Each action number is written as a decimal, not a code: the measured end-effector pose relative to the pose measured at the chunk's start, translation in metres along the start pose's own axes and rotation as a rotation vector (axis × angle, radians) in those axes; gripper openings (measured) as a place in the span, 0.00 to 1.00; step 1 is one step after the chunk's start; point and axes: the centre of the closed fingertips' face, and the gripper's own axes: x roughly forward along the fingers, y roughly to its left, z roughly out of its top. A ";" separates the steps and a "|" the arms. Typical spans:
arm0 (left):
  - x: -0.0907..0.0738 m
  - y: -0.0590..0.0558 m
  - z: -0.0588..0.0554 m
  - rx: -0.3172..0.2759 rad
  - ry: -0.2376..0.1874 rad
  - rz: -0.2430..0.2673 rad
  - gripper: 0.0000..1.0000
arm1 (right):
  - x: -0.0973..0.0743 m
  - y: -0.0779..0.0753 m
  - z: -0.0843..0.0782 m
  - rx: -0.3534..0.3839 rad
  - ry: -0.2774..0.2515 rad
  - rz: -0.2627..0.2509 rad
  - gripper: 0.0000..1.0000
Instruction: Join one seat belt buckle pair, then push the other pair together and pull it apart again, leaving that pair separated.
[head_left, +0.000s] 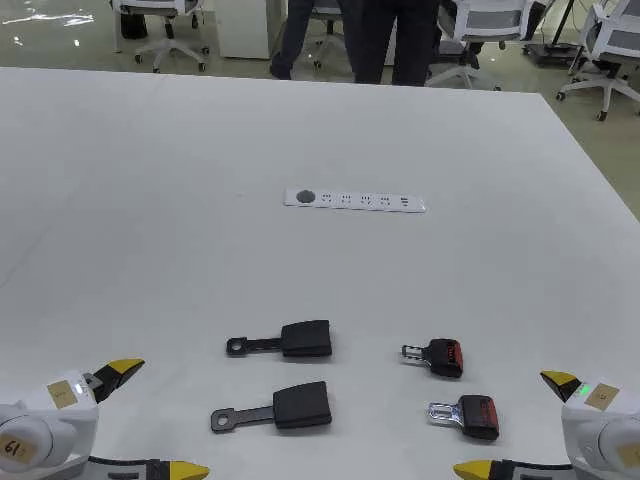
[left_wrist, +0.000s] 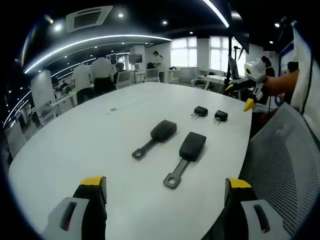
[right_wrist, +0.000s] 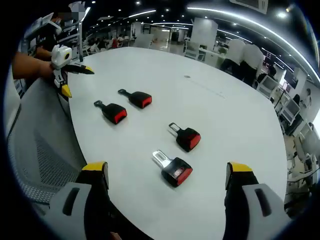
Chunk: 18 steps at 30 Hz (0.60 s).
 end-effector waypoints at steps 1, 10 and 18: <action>0.000 0.000 0.001 0.001 0.000 0.000 0.99 | 0.000 0.000 -0.001 0.000 0.001 0.000 1.00; -0.001 -0.002 0.002 0.009 0.008 0.002 0.99 | 0.002 -0.002 -0.006 -0.011 0.015 -0.002 0.99; -0.001 -0.003 0.002 0.011 0.003 -0.002 0.98 | 0.002 0.000 -0.010 -0.019 0.023 0.003 0.99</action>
